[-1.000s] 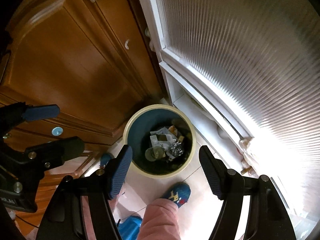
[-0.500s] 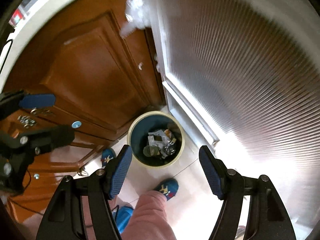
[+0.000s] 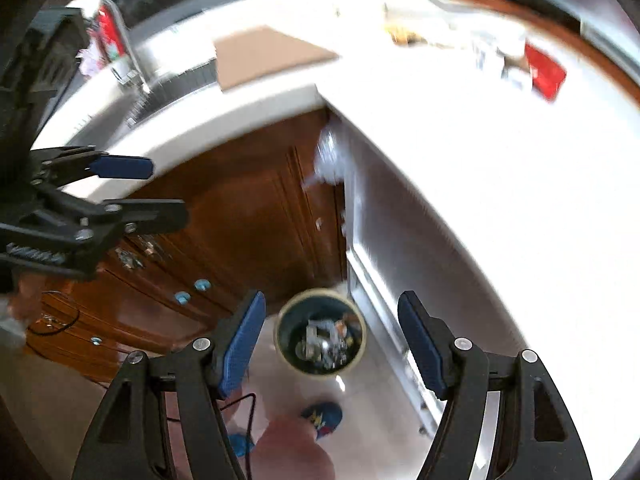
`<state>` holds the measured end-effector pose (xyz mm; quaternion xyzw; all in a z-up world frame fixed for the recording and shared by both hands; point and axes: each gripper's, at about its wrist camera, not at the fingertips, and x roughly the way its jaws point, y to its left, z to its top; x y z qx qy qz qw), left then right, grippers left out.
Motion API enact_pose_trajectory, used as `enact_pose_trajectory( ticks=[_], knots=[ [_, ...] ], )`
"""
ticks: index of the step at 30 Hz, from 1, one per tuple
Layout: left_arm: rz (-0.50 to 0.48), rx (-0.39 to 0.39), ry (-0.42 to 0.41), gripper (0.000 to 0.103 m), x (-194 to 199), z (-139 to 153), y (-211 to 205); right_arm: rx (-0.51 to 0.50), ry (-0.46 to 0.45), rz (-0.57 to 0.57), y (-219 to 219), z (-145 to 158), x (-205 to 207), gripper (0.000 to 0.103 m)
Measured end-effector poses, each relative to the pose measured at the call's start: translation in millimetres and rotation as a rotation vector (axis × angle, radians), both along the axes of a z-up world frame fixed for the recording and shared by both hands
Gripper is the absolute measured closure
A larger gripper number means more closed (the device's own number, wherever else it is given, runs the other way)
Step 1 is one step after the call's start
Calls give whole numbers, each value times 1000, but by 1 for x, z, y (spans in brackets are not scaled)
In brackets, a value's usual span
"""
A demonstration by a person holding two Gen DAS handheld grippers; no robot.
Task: Collect trash
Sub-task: 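Raise both tools back over the countertop trash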
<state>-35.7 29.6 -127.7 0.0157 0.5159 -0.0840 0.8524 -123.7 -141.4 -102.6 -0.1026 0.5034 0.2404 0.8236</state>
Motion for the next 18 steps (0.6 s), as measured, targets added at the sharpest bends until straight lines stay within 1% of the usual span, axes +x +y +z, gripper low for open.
enact_pose_trajectory(
  ticks=[1, 3, 7, 9, 11, 14, 18],
  knots=[
    [1, 9, -24, 20, 1, 14, -1, 19, -19, 9, -2, 13, 0, 33],
    [8, 17, -51, 20, 3, 31, -4, 51, -47, 20, -5, 33, 0, 33],
    [29, -13, -93, 20, 11, 73, -7, 99, -114, 45, -13, 75, 3, 33],
    [34, -11, -115, 20, 17, 91, -12, 111, -147, 49, -17, 94, 5, 33],
    [33, 5, -134, 20, 24, 109, -16, 128, -182, 41, -24, 115, 7, 33],
    [19, 29, -160, 20, 35, 134, -26, 151, -226, 11, -39, 143, 22, 33],
    [-12, 62, -186, 20, 55, 158, -35, 145, -311, -42, -58, 176, 48, 33]
  ],
)
